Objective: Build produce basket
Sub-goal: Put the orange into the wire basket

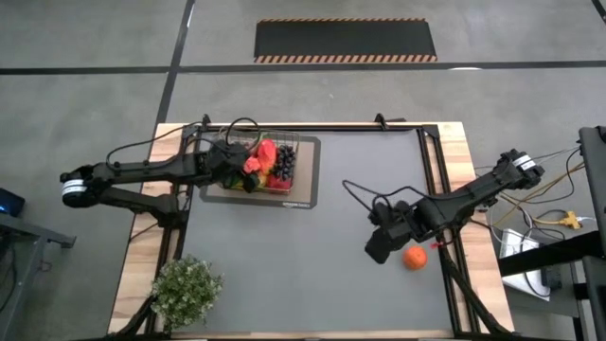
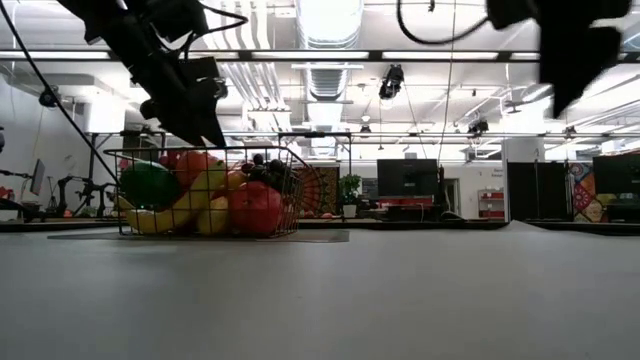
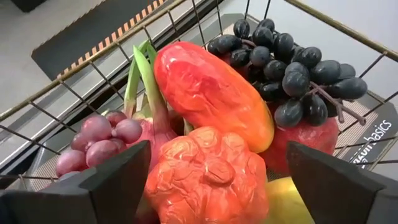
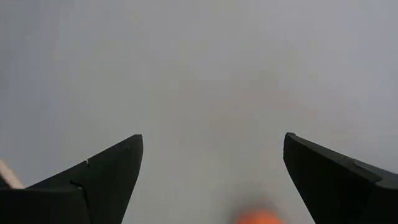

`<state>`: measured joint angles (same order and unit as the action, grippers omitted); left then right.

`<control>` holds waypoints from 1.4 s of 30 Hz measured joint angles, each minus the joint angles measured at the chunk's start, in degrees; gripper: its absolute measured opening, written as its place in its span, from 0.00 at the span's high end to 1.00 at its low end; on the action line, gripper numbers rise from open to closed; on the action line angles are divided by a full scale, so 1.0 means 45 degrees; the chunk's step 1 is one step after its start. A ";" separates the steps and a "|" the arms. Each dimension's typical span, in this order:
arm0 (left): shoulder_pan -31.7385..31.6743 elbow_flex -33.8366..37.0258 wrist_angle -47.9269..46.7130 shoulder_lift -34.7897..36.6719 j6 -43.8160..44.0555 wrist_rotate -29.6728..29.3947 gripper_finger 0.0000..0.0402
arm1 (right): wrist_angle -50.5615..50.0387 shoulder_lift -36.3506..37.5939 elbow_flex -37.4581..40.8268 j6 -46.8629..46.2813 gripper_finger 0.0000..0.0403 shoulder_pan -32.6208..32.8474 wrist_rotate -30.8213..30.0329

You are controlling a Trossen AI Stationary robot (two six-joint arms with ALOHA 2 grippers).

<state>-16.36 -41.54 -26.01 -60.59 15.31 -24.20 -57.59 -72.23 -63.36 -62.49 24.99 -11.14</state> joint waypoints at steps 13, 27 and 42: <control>0.0494 -0.0359 0.0389 0.0747 -0.1194 0.0008 0.12 | -0.3973 0.0024 0.1274 -0.5901 0.08 0.0966 0.4513; 0.0664 -0.0277 0.0677 0.2314 -0.1953 -0.0006 0.12 | -0.1890 -0.0010 0.2424 -0.7226 0.08 0.1647 0.5586; 0.0669 -0.0267 0.1051 0.2694 -0.1953 -0.0001 0.12 | -0.0661 -0.0015 0.3754 -0.5846 0.15 0.1671 0.5580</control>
<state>-13.34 -42.74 -21.28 -48.46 6.52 -24.21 -60.56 -72.29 -46.47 -88.80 32.51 13.97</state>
